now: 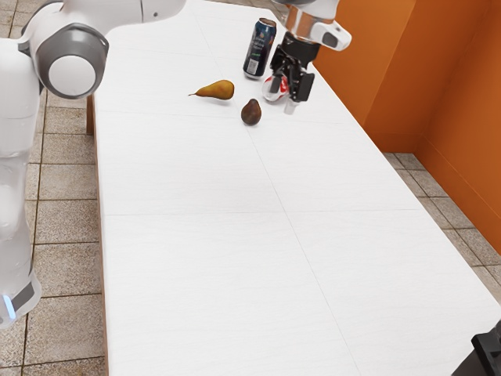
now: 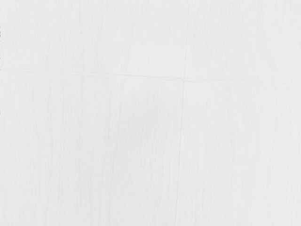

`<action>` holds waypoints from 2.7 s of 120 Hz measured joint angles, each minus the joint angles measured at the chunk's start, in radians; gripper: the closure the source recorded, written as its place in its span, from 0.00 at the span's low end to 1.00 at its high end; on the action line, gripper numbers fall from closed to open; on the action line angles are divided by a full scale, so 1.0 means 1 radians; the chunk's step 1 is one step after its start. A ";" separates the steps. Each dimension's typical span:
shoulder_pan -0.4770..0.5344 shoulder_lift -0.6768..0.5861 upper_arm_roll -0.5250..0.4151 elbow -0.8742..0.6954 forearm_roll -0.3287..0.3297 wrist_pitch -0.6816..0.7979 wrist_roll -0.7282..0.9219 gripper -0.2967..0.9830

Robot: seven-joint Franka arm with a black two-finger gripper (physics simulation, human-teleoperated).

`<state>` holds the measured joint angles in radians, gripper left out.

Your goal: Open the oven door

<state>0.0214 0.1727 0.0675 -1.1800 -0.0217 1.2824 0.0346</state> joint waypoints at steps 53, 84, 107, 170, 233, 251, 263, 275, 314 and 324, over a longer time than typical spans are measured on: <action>0.284 -0.197 -0.428 0.125 0.014 0.186 0.044 0.23; -0.206 0.043 -0.984 0.119 0.534 0.445 0.259 0.24; -0.717 0.225 -0.499 0.285 0.635 0.551 0.386 0.23; -0.806 0.365 -0.304 0.304 0.653 0.699 0.648 0.23; -0.801 0.446 -0.214 0.343 0.590 0.789 0.780 0.23; -0.799 0.462 -0.197 0.343 0.576 0.803 0.803 0.24; -0.800 0.463 -0.169 0.342 0.540 0.809 0.817 0.20; -0.809 0.460 -0.157 0.337 0.493 0.804 0.831 0.23; -0.837 0.441 -0.126 0.301 0.425 0.770 0.861 0.23; -0.842 0.428 -0.112 0.308 0.416 0.767 0.867 0.23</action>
<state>-0.8203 0.6007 -0.0442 -0.8719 0.3946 2.0496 0.9016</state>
